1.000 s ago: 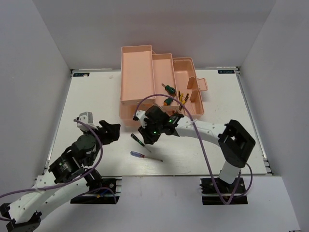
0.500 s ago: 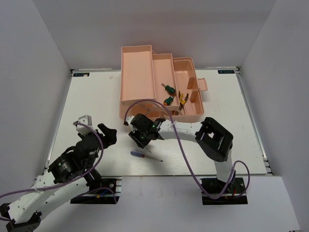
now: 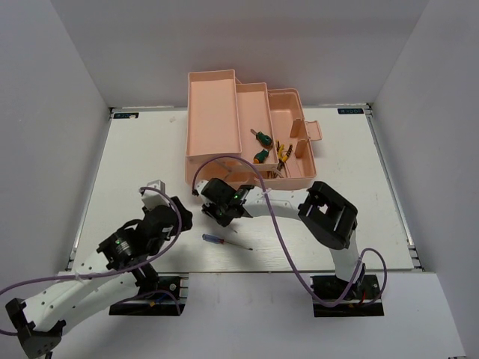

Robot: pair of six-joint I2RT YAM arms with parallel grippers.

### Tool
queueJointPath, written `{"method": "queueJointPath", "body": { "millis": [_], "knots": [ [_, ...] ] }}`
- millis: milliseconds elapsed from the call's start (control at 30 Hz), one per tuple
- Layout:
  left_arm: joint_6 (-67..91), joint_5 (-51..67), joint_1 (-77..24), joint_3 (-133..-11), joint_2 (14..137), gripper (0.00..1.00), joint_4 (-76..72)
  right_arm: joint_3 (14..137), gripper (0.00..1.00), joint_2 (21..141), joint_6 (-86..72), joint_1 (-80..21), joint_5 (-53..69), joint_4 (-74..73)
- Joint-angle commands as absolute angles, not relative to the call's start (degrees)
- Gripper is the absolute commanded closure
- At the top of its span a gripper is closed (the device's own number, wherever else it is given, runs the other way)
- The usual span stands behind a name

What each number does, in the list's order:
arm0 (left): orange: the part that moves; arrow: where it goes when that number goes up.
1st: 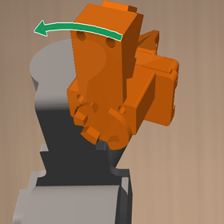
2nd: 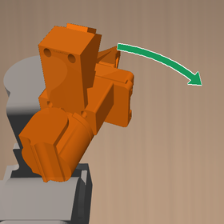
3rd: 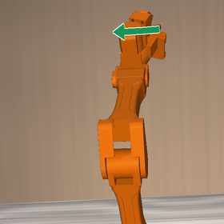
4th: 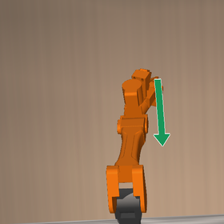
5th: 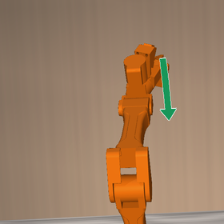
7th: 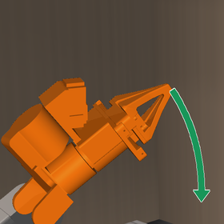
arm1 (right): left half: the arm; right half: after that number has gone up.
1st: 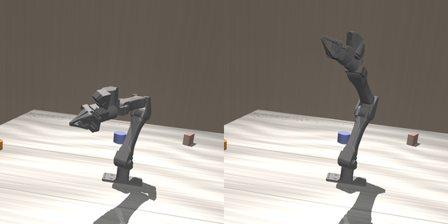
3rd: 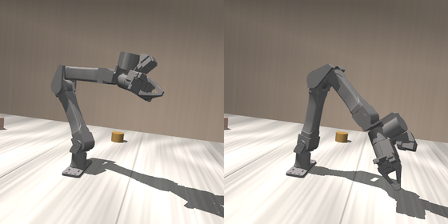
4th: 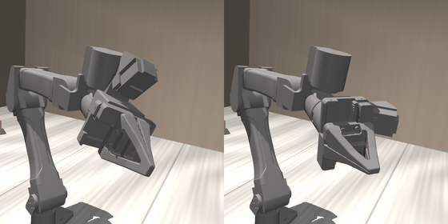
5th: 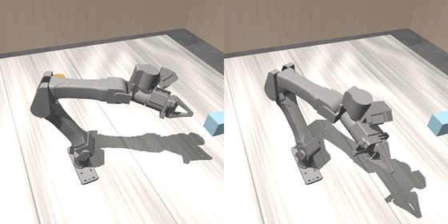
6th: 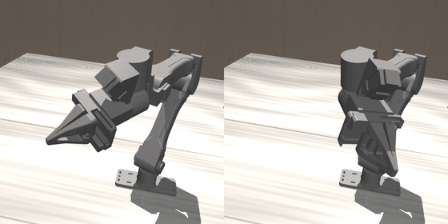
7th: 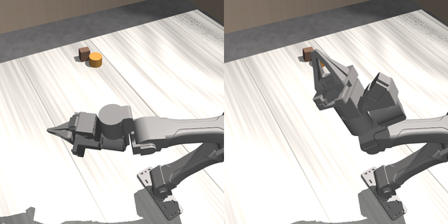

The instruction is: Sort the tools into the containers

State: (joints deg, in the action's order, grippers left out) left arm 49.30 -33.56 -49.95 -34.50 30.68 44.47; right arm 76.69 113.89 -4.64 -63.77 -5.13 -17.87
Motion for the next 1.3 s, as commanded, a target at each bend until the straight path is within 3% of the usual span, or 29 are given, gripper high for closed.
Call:
{"method": "queueJointPath", "body": {
  "millis": [0, 67, 200, 633, 1100, 1267],
  "knots": [
    [51.5, -28.8, -49.7, -32.0, 31.6, 0.34, 42.1, 75.0, 0.90, 113.6, -3.3, -64.2, -4.1, -20.0],
    [52.0, -27.1, -49.7, -30.9, 31.1, 0.42, 41.3, 74.5, 0.97, 112.9, -2.9, -64.0, -2.0, -20.7],
    [55.6, -25.5, -49.7, -28.4, 30.6, 0.45, 41.3, 72.3, 1.00, 108.0, -0.3, -63.3, 4.1, -23.0],
    [65.3, -23.6, -49.7, -27.3, 38.5, 0.41, 44.5, 82.3, 1.00, 92.8, 17.2, -59.9, 21.7, -39.5],
    [72.1, -19.8, -49.7, -28.1, 43.7, 0.38, 42.8, 114.8, 1.00, 100.6, 14.1, -53.4, 3.9, -33.3],
    [76.5, -19.8, -50.2, -31.5, 51.0, 0.36, 46.0, 116.6, 1.00, 103.8, 7.0, -51.2, -8.7, -26.1]
  ]
}}
